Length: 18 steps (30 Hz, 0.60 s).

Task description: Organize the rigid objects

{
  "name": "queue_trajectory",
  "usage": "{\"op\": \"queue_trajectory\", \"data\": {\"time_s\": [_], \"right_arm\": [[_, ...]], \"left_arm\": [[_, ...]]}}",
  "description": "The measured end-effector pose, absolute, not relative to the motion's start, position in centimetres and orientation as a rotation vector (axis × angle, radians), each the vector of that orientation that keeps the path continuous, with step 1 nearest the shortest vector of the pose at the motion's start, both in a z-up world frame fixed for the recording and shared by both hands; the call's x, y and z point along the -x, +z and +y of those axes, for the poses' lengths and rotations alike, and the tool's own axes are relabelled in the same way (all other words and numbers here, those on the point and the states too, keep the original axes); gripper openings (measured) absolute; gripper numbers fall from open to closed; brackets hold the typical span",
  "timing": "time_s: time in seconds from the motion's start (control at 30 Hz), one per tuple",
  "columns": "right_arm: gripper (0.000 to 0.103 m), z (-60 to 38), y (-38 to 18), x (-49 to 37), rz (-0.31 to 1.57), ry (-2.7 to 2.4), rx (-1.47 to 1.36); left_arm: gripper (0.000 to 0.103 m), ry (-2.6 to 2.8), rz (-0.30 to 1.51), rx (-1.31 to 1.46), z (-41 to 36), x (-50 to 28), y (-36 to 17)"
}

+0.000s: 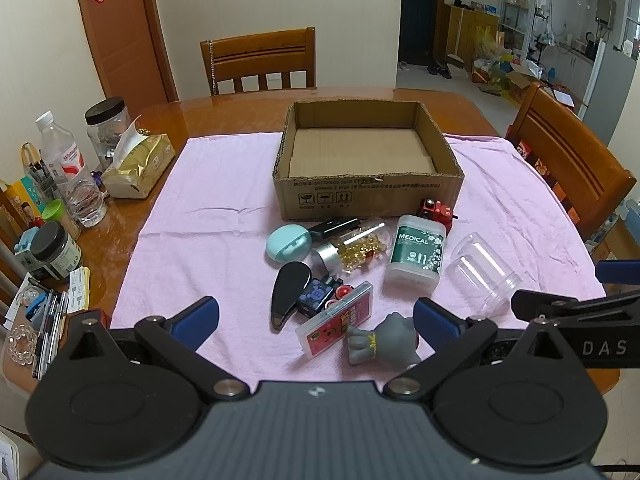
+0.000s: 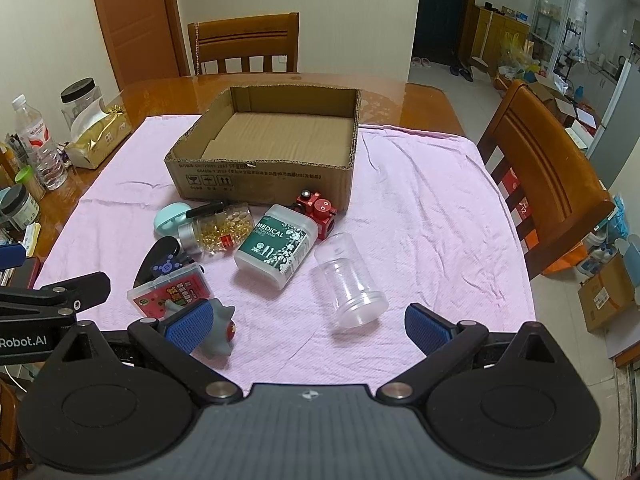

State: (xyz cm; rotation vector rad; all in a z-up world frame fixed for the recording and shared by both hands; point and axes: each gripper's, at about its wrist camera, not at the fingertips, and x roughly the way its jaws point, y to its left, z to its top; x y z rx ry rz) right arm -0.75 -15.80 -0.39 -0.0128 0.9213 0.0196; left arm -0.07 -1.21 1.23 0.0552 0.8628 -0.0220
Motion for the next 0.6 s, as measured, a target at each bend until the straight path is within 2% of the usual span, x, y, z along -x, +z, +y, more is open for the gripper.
{"op": "queue_trajectory", "data": {"time_s": [0.6], "right_arm": [[0.103,-16.15,0.2,1.12,0.912,0.024,0.019]], "left_arm": [[0.102,-0.023,0.857,-0.059,-1.44,0.09,1.53]]}}
